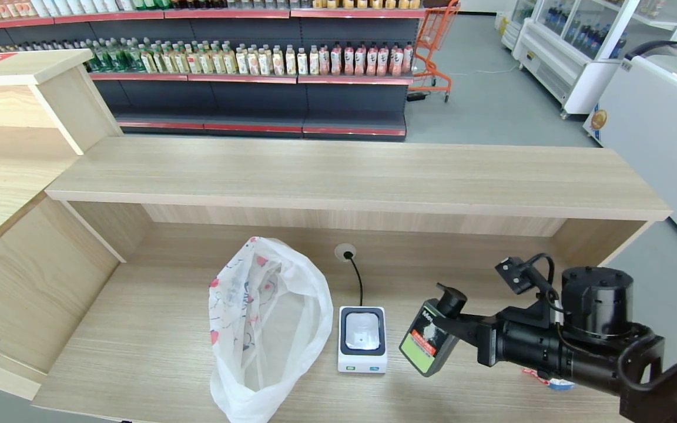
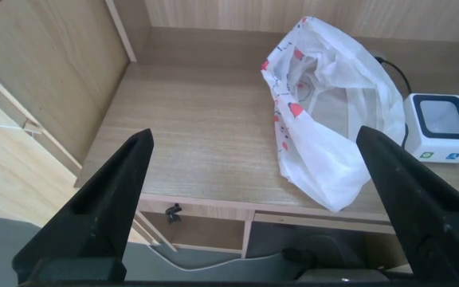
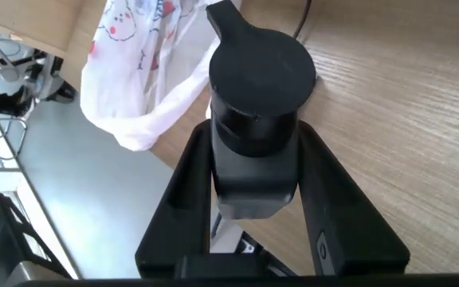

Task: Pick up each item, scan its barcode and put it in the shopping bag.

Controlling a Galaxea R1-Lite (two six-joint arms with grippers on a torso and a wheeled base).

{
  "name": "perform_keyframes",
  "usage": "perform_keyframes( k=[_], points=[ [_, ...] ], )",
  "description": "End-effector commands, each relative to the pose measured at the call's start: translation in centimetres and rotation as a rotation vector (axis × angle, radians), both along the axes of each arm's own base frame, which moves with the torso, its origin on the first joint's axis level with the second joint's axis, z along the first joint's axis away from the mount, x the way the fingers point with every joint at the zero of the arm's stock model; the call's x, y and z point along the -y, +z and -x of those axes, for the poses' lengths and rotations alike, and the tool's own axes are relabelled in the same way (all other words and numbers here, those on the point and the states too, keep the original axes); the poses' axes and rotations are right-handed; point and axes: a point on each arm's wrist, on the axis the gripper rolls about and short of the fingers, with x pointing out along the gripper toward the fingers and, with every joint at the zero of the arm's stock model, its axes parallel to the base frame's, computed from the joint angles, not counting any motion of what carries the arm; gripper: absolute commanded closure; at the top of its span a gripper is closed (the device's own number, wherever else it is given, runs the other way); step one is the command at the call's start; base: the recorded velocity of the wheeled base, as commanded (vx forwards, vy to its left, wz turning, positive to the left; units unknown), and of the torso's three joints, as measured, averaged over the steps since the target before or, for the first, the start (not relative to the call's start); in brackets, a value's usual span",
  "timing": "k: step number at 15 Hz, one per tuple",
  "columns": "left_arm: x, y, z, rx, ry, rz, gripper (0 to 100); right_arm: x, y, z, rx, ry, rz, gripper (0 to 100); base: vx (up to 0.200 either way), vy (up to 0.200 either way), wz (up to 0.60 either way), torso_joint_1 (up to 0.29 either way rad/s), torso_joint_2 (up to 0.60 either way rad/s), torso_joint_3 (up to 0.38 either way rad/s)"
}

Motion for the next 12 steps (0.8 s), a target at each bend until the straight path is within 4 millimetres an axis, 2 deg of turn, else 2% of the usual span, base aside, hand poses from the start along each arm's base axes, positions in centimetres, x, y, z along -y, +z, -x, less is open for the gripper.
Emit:
perform_keyframes(
  k=[1, 3, 9, 12],
  points=[
    [0.0, 0.0, 0.0, -0.001, 0.0, 0.0, 0, -1.2, -2.3, -0.7, -0.053, 0.024, 0.025, 100, 0.0, 0.0, 0.0, 0.0, 0.0, 0.0],
    [0.0, 0.0, 0.0, 0.0, 0.0, 0.0, 0, -1.9, -2.7, -1.0, -0.055, 0.041, 0.027, 100, 0.0, 0.0, 0.0, 0.0, 0.0, 0.0],
    [0.0, 0.0, 0.0, 0.0, 0.0, 0.0, 0, -4.2, -3.6, -4.1, -0.017, 0.049, 0.015, 100, 0.0, 0.0, 0.0, 0.0, 0.0, 0.0],
    [0.0, 0.0, 0.0, 0.0, 0.0, 0.0, 0, -5.7, -4.5, -4.4, -0.023, 0.073, 0.024, 100, 0.0, 0.0, 0.0, 0.0, 0.0, 0.0]
  ],
)
